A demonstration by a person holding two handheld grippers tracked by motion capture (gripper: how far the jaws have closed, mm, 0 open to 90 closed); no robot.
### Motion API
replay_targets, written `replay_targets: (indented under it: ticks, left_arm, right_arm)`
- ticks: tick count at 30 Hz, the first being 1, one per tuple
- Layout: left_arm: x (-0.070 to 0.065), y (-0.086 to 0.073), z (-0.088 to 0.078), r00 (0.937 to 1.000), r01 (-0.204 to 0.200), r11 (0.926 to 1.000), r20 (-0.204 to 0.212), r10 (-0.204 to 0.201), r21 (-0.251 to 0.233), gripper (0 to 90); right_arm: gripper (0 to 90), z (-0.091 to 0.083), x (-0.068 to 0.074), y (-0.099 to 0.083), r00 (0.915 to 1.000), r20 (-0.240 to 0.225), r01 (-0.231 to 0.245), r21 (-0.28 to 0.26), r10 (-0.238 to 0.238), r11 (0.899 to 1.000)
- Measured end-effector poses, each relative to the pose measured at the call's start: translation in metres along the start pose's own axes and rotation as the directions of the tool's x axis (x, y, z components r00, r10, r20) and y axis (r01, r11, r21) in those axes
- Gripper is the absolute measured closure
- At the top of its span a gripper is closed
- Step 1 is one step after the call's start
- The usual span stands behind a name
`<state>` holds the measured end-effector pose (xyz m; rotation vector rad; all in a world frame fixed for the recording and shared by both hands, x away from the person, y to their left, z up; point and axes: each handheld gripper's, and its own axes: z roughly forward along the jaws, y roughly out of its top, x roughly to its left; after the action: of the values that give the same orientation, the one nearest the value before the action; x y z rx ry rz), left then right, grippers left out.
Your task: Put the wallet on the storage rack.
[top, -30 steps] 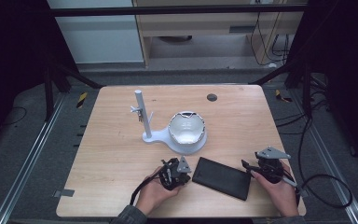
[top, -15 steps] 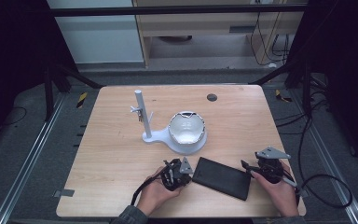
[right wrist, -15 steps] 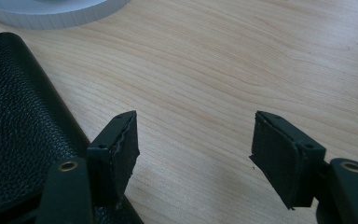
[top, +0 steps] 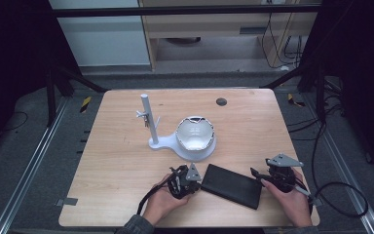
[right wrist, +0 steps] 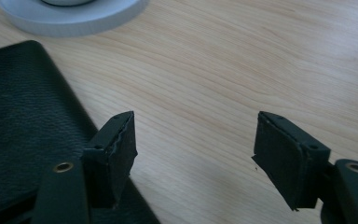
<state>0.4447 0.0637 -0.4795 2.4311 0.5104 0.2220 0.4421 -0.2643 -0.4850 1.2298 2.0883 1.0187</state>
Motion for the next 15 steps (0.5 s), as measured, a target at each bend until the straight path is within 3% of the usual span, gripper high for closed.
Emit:
replay_targets:
  ticks: [8,15]
  left_arm:
    - [0.003,0.001,-0.005,0.9984,0.055,0.9951,0.018,-0.053,-0.083,89.6]
    - [0.003,0.005,-0.001,0.9962,0.082,0.991,0.04,-0.078,-0.106,88.2]
  right_arm:
    - [19.6,-0.016,0.035,0.008,0.9945,-0.079,0.068,-0.022,-0.069,0.997]
    - [13.2,-0.026,0.059,0.004,0.9848,-0.129,0.114,-0.024,-0.116,0.993]
